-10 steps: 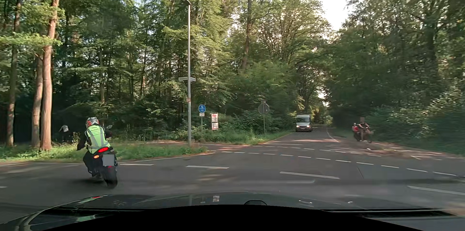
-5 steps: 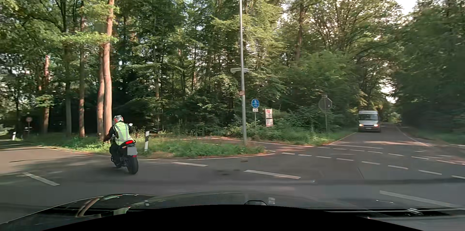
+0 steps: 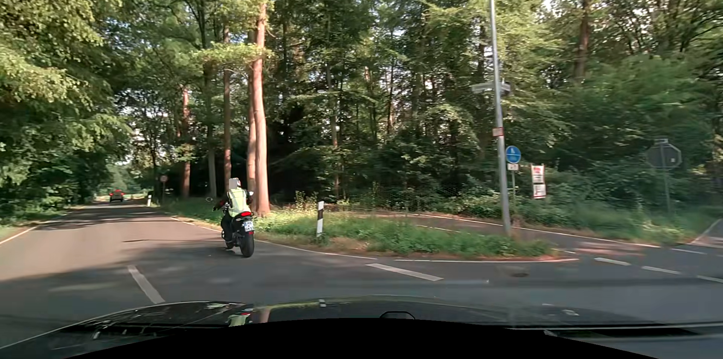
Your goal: Follow the waypoints while adhering to traffic rules and regulations
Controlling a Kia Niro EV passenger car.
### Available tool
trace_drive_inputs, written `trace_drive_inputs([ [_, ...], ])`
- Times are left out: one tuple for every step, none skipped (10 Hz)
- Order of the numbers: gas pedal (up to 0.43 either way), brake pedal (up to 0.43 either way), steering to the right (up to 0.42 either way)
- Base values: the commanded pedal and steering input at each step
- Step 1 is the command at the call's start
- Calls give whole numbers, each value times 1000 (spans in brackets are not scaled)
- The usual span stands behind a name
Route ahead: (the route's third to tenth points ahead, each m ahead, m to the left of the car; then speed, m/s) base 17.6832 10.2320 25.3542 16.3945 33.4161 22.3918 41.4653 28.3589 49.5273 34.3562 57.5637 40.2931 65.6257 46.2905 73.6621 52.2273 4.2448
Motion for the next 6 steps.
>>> trace_drive_inputs([
  [287, 0, -469],
  [287, 0, -433],
  [287, 0, -395],
  [287, 0, -361],
  [287, 0, -337],
  [287, 0, -310],
])
